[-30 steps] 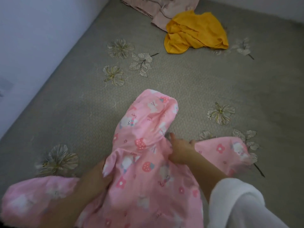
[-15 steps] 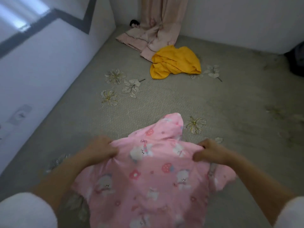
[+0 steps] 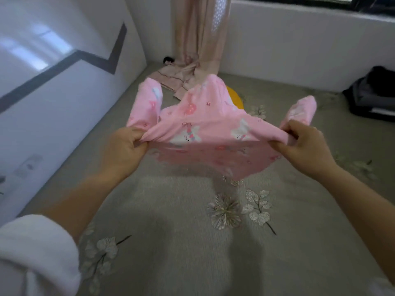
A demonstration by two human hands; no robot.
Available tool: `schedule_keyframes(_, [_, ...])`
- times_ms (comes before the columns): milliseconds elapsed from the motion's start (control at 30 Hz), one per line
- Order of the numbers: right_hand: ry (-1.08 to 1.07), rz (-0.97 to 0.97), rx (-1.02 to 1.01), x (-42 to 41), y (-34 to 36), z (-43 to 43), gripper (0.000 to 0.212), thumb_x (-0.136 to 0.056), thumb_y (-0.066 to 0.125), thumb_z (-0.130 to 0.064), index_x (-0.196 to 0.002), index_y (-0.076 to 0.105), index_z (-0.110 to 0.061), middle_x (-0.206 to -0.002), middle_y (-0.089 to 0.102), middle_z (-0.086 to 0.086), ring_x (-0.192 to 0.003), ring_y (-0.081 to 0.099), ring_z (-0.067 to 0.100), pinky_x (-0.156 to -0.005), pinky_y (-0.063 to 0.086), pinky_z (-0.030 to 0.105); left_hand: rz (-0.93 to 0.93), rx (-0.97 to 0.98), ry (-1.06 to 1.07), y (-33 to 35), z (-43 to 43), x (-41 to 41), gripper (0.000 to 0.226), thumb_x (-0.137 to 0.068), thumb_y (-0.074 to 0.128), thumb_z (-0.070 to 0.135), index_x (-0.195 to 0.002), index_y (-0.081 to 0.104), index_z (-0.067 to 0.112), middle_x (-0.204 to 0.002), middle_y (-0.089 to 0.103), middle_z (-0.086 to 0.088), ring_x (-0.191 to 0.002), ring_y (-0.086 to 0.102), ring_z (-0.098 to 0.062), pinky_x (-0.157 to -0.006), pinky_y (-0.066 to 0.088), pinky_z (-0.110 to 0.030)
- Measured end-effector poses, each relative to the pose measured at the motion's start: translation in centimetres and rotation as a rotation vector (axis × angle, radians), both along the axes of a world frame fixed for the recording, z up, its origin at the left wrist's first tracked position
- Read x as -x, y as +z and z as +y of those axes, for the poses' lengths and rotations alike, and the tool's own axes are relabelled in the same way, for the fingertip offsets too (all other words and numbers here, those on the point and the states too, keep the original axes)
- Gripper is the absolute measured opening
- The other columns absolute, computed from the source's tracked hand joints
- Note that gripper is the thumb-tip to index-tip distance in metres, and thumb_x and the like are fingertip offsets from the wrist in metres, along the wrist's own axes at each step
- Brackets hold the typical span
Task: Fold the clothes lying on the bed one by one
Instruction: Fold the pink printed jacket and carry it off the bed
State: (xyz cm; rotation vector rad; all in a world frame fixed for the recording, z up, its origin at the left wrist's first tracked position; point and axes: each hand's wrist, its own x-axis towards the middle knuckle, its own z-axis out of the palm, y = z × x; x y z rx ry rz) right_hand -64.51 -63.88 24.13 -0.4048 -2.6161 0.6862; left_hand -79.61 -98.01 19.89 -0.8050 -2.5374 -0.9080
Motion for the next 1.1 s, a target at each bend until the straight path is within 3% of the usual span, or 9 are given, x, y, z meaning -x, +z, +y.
schedule_keyframes(133, [0.07, -0.154, 0.016, -3.1, -5.1, -0.1, 0.013, -0.078, 0.072, -0.012, -0.079, 0.06, -0.014, -0.065, 0.058, 0.002, -0.06, 0.051, 0.026, -0.049, 0.034, 0.026, -0.188, -0.023, -0.061, -5.2, -1.3, -2.7, 0.035, -0.084, 0.051, 0.032, -0.089, 0.077, 0.009, -0.08, 0.071, -0.008, -0.068, 0.064, -0.027, -0.059, 0.051, -0.039])
schedule_keyframes(233, [0.104, -0.375, 0.026, -6.6, -11.7, -1.1, 0.025, -0.078, 0.072, -0.016, -0.07, 0.05, -0.026, -0.063, 0.052, -0.006, -0.058, 0.051, 0.022, -0.05, 0.035, 0.028, -0.319, 0.056, -0.021, -10.9, -2.7, -6.7, 0.036, -0.079, 0.053, 0.035, -0.089, 0.078, 0.011, -0.082, 0.072, -0.005, -0.067, 0.063, -0.024, -0.056, 0.043, -0.027])
schedule_keyframes(367, [0.138, -0.763, 0.133, -11.7, -20.7, -3.6, 0.03, -0.077, 0.062, -0.016, -0.062, 0.04, -0.03, -0.069, 0.056, -0.006, -0.071, 0.057, 0.022, -0.063, 0.045, 0.034, -0.626, 0.336, -0.004, -18.9, -5.6, -12.8, 0.03, -0.073, 0.05, 0.034, -0.083, 0.077, 0.025, -0.086, 0.07, 0.004, -0.076, 0.064, -0.02, -0.058, 0.038, -0.022])
schedule_keyframes(467, [0.222, -1.041, 0.194, -15.2, -25.3, -5.5, 0.026, -0.082, 0.058, -0.023, -0.064, 0.04, -0.031, -0.076, 0.053, -0.008, -0.078, 0.054, 0.017, -0.063, 0.039, 0.023, -0.833, 0.504, -0.037, -22.4, -7.2, -16.6, 0.022, -0.075, 0.052, 0.022, -0.079, 0.072, 0.029, -0.091, 0.071, -0.001, -0.085, 0.064, -0.018, -0.059, 0.035, -0.018])
schedule_keyframes(633, [0.283, -1.228, 0.269, -15.6, -26.9, -7.2, 0.016, -0.087, 0.059, -0.024, -0.073, 0.052, -0.022, -0.079, 0.054, -0.003, -0.075, 0.053, 0.015, -0.057, 0.036, 0.015, -1.129, 0.661, 0.008, -25.1, -8.4, -18.7, 0.034, -0.093, 0.051, 0.018, -0.127, 0.057, 0.02, -0.133, 0.056, -0.001, -0.118, 0.053, -0.014, -0.09, 0.038, -0.017])
schedule_keyframes(767, [0.08, -0.92, 0.454, -12.3, -26.3, -8.4, 0.016, -0.09, 0.059, -0.035, -0.095, 0.058, -0.02, -0.094, 0.064, -0.002, -0.088, 0.061, 0.017, -0.07, 0.046, 0.026, -1.045, 0.296, 0.137, -23.2, -4.6, -17.5, 0.047, -0.096, 0.051, 0.029, -0.14, 0.04, 0.02, -0.136, 0.05, -0.001, -0.118, 0.049, -0.015, -0.096, 0.039, -0.028])
schedule_keyframes(900, [-0.08, -0.741, 0.918, -9.2, -26.2, -11.7, 0.047, -0.089, 0.063, -0.04, -0.129, 0.044, -0.025, -0.115, 0.052, -0.007, -0.101, 0.054, 0.012, -0.071, 0.043, 0.021, -0.859, 0.077, -0.157, -22.0, 0.6, -17.4, 0.047, -0.098, 0.037, 0.048, -0.143, 0.022, 0.046, -0.149, 0.026, 0.024, -0.134, 0.03, -0.001, -0.112, 0.024, -0.03])
schedule_keyframes(1000, [-0.025, -0.816, 0.736, -9.5, -28.0, -14.1, 0.017, -0.094, 0.055, -0.037, -0.105, 0.045, -0.028, -0.087, 0.053, -0.011, -0.076, 0.05, 0.002, -0.063, 0.038, 0.016, -0.703, 0.248, -0.178, -23.5, 2.6, -18.3, 0.068, -0.09, 0.022, 0.063, -0.148, -0.009, 0.044, -0.159, -0.005, 0.013, -0.147, -0.008, -0.012, -0.12, 0.002, -0.041])
schedule_keyframes(1100, [-0.08, -0.741, 0.594, -10.5, -30.4, -14.5, 0.014, -0.098, 0.047, -0.037, -0.087, 0.05, -0.029, -0.078, 0.055, -0.006, -0.07, 0.051, 0.008, -0.065, 0.041, 0.023, -0.513, 0.441, -0.198, -25.0, 4.3, -19.4, 0.066, -0.093, 0.024, 0.059, -0.149, -0.006, 0.043, -0.161, -0.011, -0.002, -0.147, -0.013, -0.025, -0.113, 0.002, -0.051])
